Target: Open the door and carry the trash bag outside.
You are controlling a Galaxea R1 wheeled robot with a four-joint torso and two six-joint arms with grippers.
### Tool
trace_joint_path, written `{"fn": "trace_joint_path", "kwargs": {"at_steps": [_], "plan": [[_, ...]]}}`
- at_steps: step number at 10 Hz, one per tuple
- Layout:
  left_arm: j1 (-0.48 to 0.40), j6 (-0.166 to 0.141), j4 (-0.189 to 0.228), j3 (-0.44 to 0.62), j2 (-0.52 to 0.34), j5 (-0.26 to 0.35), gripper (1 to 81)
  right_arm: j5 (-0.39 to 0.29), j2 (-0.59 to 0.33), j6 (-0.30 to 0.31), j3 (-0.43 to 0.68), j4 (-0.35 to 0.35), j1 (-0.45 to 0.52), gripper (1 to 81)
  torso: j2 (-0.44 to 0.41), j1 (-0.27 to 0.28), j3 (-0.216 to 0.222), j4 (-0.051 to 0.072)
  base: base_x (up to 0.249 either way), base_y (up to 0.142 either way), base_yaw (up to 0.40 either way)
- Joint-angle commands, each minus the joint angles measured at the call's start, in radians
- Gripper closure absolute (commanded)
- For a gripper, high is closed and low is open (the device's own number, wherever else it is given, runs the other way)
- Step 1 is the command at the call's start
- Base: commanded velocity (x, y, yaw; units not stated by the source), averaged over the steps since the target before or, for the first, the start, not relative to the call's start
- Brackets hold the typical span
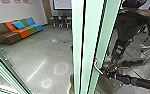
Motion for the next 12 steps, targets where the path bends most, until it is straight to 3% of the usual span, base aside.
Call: {"fn": "trace_joint_path", "kwargs": {"at_steps": [1,4,9,12], "plan": [[-0.019,-0.001,-0.002,0.012,-0.004,0.066,81.1,-0.206,-0.155,0.016,-0.101,-0.072,0.138,1.0,0.0,0.0,0.0,0.0,0.0,0.0,0.0],[-0.019,-0.001,0.0,0.012,-0.003,0.066,81.1,-0.221,-0.222,0.009,-0.126,-0.095,0.19,1.0,0.0,0.0,0.0,0.0,0.0,0.0,0.0],[-0.016,0.0,0.001,0.014,-0.001,0.066,81.1,-0.353,-0.327,0.009,-0.048,-0.194,0.272,1.0,0.001,0.0,-0.002,0.0,0.0,0.0,0.0],[-0.016,0.0,0.004,0.014,0.002,0.066,81.1,-0.563,-0.343,0.016,-0.025,-0.465,0.29,1.0,0.001,0.001,-0.002,0.0,0.0,0.0,0.0]]}}
